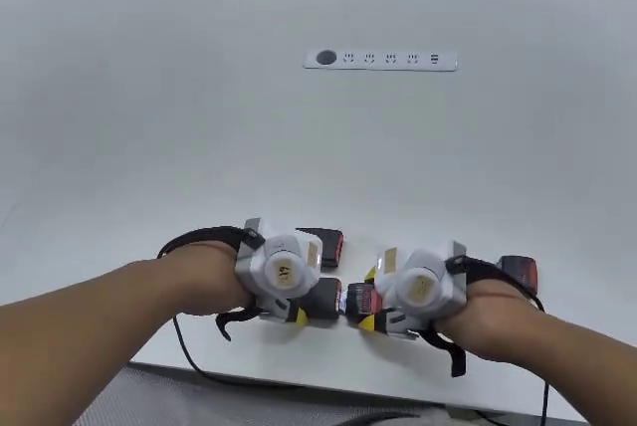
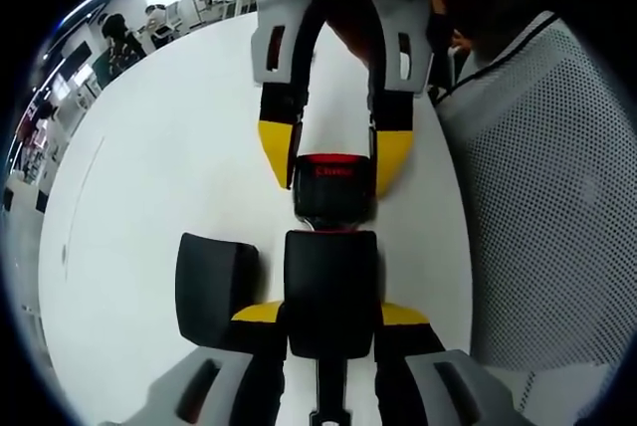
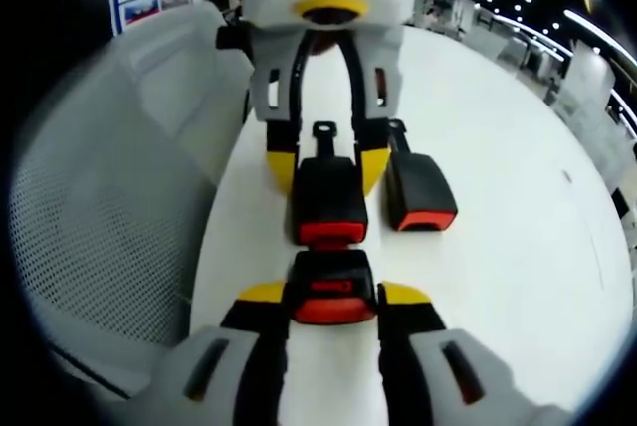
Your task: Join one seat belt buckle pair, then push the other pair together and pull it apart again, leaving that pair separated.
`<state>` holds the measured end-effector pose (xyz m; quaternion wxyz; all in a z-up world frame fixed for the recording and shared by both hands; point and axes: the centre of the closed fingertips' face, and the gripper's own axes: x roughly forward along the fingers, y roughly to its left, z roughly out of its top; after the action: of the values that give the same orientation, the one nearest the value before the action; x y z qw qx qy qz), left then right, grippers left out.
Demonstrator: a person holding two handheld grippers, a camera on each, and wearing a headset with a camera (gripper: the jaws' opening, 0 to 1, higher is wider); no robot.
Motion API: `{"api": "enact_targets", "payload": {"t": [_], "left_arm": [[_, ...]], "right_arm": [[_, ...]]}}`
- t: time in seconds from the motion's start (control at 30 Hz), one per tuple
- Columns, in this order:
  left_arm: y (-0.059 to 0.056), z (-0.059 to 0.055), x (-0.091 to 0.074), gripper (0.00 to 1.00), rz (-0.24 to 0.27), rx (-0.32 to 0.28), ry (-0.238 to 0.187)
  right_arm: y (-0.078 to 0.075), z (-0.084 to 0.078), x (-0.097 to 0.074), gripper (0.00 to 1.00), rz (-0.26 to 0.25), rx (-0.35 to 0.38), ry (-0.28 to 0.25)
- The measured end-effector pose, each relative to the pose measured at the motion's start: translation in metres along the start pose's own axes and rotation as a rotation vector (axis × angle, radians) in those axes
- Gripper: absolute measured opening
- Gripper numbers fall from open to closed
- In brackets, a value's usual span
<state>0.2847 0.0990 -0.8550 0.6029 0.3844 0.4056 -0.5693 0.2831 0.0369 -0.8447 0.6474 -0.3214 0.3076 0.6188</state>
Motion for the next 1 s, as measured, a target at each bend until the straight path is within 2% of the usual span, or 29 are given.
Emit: {"api": "enact_targets", "payload": {"t": [0.1, 0.3, 0.43, 0.6, 0.77, 0.87, 1.0], "left_arm": [[0.003, -0.002, -0.002, 0.37, 0.022, 0.006, 0.003], [0.006, 0.003, -0.020, 0.38, 0.050, -0.015, -0.044], [0.015, 0.008, -0.037, 0.42, 0.083, -0.022, -0.078], [0.036, 0.010, -0.049, 0.42, 0.132, -0.021, -0.089], [0.059, 0.011, -0.053, 0.43, 0.155, -0.025, -0.090], [0.066, 0.009, -0.053, 0.44, 0.151, -0.006, -0.061], [0.071, 0.008, -0.051, 0.46, 0.142, -0.013, -0.059]], "right_arm": [[-0.002, -0.002, -0.005, 0.34, -0.006, 0.010, -0.004], [-0.001, -0.003, -0.021, 0.33, 0.001, 0.038, -0.015], [-0.005, 0.000, -0.040, 0.34, -0.021, 0.036, -0.043], [-0.014, -0.008, -0.055, 0.35, -0.050, 0.033, -0.050], [-0.029, -0.039, -0.072, 0.35, -0.069, 0.043, -0.018], [-0.044, -0.066, -0.085, 0.34, -0.098, 0.072, 0.017], [-0.055, -0.087, -0.100, 0.35, -0.116, 0.098, 0.037]]}}
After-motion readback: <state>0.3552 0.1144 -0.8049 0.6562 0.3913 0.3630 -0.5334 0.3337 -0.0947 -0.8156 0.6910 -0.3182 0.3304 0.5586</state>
